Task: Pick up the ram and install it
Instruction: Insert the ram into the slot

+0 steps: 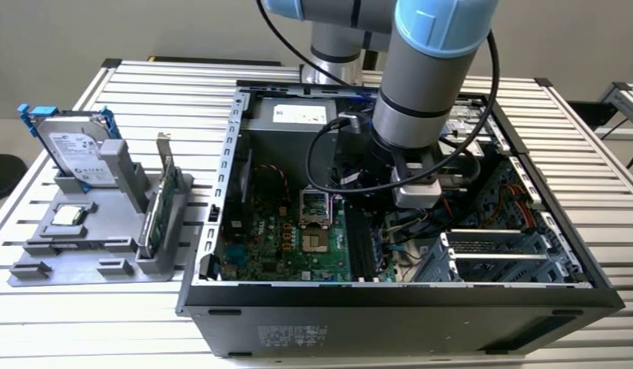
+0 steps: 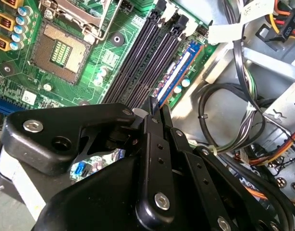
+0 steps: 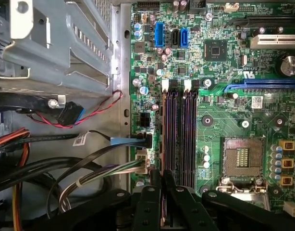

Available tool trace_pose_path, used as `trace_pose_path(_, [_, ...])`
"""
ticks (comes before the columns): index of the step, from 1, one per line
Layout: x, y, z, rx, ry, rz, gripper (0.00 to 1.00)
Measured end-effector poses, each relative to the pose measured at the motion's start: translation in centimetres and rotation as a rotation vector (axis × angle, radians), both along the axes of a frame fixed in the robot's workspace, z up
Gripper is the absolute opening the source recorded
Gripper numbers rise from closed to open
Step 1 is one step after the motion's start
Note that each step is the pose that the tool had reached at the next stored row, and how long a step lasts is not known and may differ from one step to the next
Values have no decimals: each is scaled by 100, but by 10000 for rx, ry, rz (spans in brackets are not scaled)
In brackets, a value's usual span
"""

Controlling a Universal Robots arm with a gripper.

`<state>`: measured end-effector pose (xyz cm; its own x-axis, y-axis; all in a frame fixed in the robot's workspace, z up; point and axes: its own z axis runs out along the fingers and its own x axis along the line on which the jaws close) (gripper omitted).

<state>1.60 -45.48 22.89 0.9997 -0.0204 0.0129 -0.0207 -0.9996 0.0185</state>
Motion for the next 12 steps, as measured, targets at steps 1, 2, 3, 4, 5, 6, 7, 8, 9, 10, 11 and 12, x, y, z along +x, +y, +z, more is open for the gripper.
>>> trace_pose_path(1, [-1,0,-3,1,-1,22,0])
trace_pose_path(2, [-1,-1,-7,2,-1,44,0])
trace_pose_path(3, [-2,-3,-11,1,-1,63,0])
trace_pose_path(4, [-2,-5,-16,1,-1,83,0])
trace_pose_path(5, [-3,-6,-20,1,-1,106,0])
trace_pose_path(6, [-3,-8,-24,1,-1,129,0])
trace_pose_path(7, [-4,-10,-27,1,-1,150,0])
trace_pose_path(8, [-4,-10,-31,2,-1,171,0])
trace_pose_path(9, [-4,-11,-35,2,-1,191,0])
trace_pose_path(10, [-5,-11,-39,1,-1,207,0])
trace_pose_path(11, [-8,-11,-39,0,0,217,0])
trace_pose_path(12, [-11,-12,-40,-2,0,223,0])
